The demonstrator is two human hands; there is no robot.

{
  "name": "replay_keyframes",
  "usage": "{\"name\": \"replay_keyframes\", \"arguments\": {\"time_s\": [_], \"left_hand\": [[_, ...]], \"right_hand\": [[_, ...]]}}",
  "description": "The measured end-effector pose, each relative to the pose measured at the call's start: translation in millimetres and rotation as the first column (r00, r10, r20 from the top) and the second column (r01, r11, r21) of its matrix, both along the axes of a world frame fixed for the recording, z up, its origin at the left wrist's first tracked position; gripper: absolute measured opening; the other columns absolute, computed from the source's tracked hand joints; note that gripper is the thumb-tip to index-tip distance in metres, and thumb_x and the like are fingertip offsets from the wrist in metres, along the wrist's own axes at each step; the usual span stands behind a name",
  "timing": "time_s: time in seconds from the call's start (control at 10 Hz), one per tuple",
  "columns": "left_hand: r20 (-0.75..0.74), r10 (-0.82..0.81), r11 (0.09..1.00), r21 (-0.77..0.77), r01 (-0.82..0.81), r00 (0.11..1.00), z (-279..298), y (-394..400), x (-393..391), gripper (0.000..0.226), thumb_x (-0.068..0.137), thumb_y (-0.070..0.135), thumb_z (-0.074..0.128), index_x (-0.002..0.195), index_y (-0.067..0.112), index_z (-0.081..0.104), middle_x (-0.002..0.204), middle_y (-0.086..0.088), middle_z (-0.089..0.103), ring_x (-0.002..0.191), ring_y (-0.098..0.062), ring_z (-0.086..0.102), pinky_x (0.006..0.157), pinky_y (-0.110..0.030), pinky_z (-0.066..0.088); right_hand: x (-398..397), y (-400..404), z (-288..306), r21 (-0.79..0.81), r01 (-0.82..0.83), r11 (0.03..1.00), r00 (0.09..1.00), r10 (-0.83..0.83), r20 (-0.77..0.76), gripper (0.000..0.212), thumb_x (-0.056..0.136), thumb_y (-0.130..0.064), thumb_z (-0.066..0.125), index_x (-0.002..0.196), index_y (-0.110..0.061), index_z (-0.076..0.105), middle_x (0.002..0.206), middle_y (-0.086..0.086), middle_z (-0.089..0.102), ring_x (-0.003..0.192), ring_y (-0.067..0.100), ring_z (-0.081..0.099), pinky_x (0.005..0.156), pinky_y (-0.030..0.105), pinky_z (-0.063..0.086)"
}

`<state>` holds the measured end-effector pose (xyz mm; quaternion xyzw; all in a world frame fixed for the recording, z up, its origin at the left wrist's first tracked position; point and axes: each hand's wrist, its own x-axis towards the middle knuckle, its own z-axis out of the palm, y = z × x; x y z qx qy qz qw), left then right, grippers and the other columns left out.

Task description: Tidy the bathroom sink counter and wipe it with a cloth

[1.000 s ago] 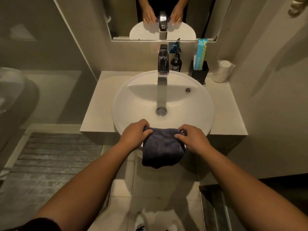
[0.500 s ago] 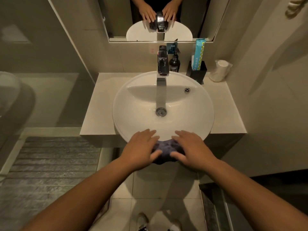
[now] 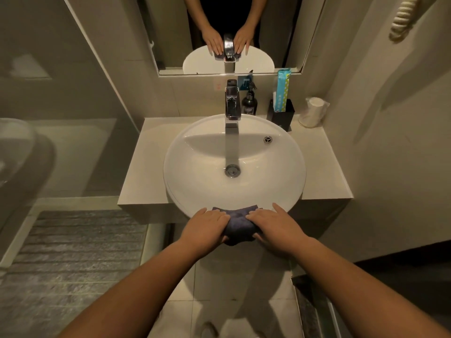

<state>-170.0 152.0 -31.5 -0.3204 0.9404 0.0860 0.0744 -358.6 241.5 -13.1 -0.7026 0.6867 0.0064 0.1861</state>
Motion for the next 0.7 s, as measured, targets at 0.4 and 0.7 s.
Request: {"name": "replay_keyframes", "arguments": {"time_s": [0.4,0.7], "left_hand": [[0.08,0.094,0.945,0.307,-0.114,0.992,64,-1,6,0.047,0.084,0.058,0.049,0.107,0.019,0.057,0.106,-0.005,0.065,0.092,-0.021,0.058,0.087,-0.039,0.047],[0.35,0.103,0.892,0.383,-0.242,0.931,214,-61,-13,0.052,0.086,0.06,0.051,0.082,0.01,0.066,0.112,-0.014,0.069,0.091,-0.025,0.062,0.082,-0.032,0.043]], "right_hand": [[2,-13,56,0.115,0.098,0.988,0.994,-0.104,0.04,0.055,0.091,-0.053,0.047,0.138,-0.024,0.045,0.139,0.004,0.055,0.123,0.024,0.052,0.106,0.039,0.034],[-19,-83,186,0.43,0.11,0.896,0.991,-0.129,0.017,0.042,0.086,-0.042,0.062,0.108,-0.006,0.067,0.113,0.011,0.071,0.081,0.018,0.062,0.087,0.035,0.048]]}}
